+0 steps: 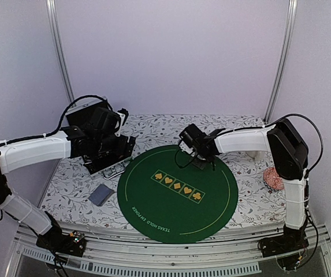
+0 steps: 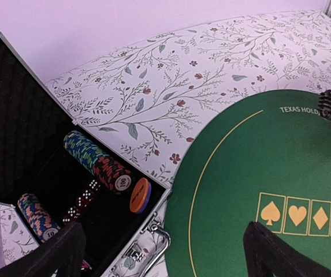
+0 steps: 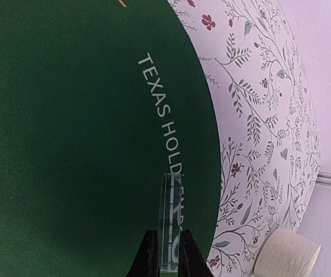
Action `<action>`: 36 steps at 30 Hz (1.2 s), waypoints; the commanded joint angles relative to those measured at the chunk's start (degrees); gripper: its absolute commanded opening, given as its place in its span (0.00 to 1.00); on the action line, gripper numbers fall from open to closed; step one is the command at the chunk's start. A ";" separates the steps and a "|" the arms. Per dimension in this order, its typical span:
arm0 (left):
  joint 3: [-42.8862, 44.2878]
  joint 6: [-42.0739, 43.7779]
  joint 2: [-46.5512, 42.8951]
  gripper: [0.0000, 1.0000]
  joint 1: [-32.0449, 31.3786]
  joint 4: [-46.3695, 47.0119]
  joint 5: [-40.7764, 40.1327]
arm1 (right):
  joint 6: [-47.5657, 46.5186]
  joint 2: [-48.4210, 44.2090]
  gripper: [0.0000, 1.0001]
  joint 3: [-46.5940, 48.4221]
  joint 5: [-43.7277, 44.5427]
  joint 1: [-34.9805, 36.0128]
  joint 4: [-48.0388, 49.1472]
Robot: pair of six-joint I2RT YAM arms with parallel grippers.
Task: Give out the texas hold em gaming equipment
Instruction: Place the dealer button in the dealer area, then pick up the all-in button from the chip case.
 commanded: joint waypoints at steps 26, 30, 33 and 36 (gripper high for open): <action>-9.36 -17.54 -7.17 0.98 26.37 -1.58 14.50 | 11.76 -25.11 0.99 -11.12 -32.82 -3.63 9.88; -14.51 -20.42 -8.31 0.97 30.77 0.35 15.04 | 12.17 -25.89 0.99 -13.35 -31.15 -3.90 10.07; -17.97 -21.67 -7.60 0.91 33.21 2.96 18.37 | 12.35 -25.58 0.99 -14.49 -31.23 -3.90 10.16; -20.65 -22.85 -6.52 0.80 36.01 4.70 21.43 | 12.62 -25.13 0.99 -15.19 -31.10 -3.92 10.34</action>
